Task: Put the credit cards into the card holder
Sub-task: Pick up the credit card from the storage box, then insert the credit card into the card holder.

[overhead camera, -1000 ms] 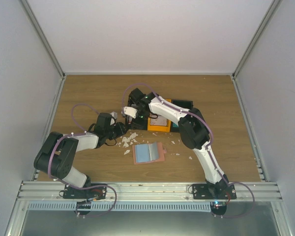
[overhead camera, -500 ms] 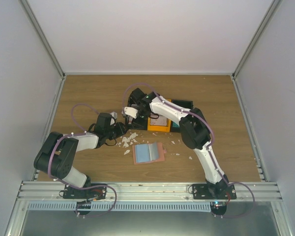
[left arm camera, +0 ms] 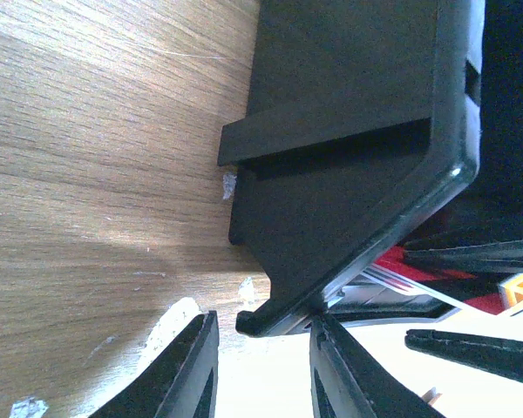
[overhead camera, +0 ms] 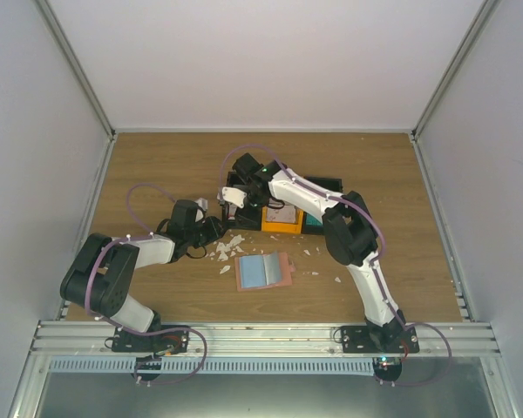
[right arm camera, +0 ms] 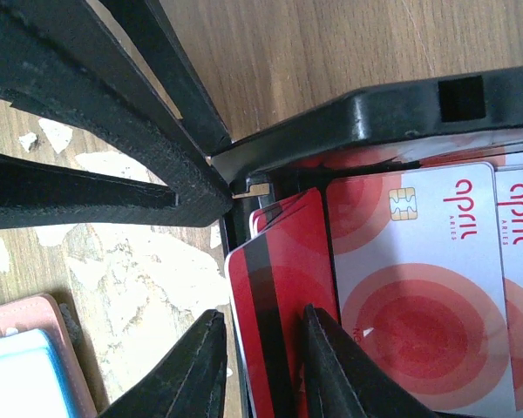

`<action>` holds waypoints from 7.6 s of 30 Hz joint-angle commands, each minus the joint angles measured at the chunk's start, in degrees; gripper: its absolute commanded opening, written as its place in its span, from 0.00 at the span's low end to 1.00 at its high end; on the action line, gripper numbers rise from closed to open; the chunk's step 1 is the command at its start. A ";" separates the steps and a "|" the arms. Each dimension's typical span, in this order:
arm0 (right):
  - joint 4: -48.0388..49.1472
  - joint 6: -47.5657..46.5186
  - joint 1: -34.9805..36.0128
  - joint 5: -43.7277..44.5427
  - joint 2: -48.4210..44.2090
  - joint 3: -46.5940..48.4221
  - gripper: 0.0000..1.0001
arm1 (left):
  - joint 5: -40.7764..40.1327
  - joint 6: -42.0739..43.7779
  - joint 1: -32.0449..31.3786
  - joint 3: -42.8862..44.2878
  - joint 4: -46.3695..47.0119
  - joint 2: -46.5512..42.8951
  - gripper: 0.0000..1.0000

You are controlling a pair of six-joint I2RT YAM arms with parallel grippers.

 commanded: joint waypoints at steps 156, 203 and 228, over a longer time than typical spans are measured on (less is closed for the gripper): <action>81.92 77.71 -19.19 -50.52 -31.15 -49.06 0.17 | 35.85 -21.17 0.16 5.94 32.69 -4.69 0.00; 69.62 74.81 -26.38 -42.93 -40.25 -50.84 0.00 | 32.89 -8.74 1.68 5.82 13.43 -10.33 0.00; 59.83 78.00 -5.84 -11.62 -52.75 -76.85 0.01 | 9.96 -0.77 -13.11 -9.74 -12.67 -23.67 0.00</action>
